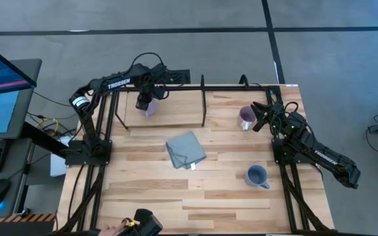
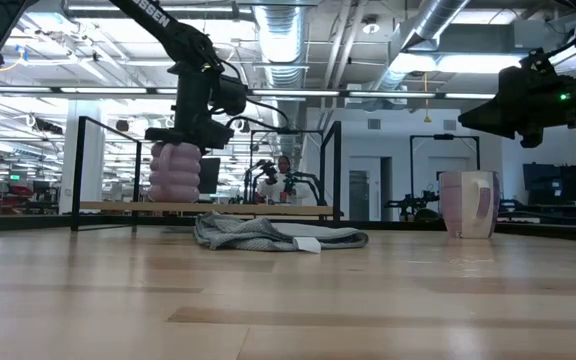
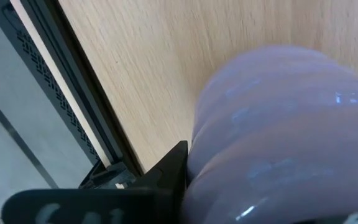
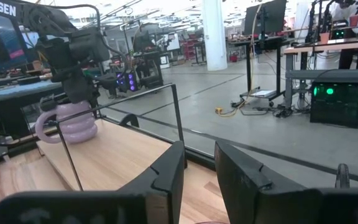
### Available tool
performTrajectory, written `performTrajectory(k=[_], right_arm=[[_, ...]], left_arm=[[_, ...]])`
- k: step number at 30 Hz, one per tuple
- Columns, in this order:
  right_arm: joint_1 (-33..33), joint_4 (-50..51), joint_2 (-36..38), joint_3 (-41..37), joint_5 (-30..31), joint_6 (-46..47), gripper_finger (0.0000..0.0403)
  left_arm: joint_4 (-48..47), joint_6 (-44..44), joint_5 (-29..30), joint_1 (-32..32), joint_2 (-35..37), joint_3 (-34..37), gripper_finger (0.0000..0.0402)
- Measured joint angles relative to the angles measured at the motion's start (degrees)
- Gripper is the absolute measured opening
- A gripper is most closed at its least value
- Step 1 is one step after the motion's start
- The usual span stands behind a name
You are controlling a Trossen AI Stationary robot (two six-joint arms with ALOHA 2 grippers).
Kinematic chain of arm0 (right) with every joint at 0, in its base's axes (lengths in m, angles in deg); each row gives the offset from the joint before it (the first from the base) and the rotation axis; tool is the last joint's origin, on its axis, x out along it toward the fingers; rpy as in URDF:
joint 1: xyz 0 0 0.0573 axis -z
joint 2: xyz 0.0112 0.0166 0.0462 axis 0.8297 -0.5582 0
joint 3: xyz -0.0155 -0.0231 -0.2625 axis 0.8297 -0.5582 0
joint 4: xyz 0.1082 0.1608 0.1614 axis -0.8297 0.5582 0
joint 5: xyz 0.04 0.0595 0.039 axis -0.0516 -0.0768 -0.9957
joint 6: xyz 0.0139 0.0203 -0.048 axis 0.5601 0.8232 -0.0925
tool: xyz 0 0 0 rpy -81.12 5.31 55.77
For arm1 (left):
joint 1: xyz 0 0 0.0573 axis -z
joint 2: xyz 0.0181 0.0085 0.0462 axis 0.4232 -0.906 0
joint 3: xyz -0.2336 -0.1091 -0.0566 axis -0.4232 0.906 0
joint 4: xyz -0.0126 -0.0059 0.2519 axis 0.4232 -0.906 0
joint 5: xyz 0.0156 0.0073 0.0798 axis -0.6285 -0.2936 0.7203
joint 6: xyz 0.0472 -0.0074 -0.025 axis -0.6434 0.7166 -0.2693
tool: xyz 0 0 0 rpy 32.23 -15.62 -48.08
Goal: Stack small to large cups/mugs on shelf
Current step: Put the violet mug on the shelf
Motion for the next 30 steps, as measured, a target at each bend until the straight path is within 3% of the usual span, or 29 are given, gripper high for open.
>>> performTrajectory(k=[4,15,30], right_arm=[[0.0,0.0,0.0,0.0,0.0,0.0,0.0114],[0.0,0.0,0.0,0.0,0.0,0.0,0.0114],[0.0,-0.1,-0.8,0.0,0.0,-0.9,0.0114]], left_arm=[[0.2,2.0,0.0,0.0,0.0,0.0,0.0074],[-0.4,1.1,1.2,0.0,0.0,0.0,0.0155],[-5.7,3.5,-0.4,0.0,-0.1,-5.6,0.0162]])
